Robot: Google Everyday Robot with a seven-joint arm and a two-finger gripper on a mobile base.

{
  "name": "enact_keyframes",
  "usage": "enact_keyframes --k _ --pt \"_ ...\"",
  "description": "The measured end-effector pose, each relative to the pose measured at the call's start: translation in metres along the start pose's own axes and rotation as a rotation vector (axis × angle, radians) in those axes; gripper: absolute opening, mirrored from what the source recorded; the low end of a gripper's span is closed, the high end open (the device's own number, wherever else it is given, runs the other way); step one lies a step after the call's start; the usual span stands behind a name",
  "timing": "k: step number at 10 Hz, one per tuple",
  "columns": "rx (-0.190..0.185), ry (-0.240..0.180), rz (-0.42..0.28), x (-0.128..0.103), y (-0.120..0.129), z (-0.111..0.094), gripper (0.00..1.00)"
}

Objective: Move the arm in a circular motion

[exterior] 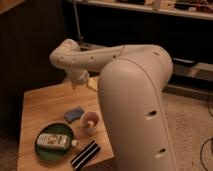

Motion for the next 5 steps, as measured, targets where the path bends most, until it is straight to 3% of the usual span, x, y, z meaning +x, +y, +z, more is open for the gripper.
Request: enact_keyframes --k 5 --pt "-0.143 -0.011 0.183 0.023 0.134 0.023 0.80"
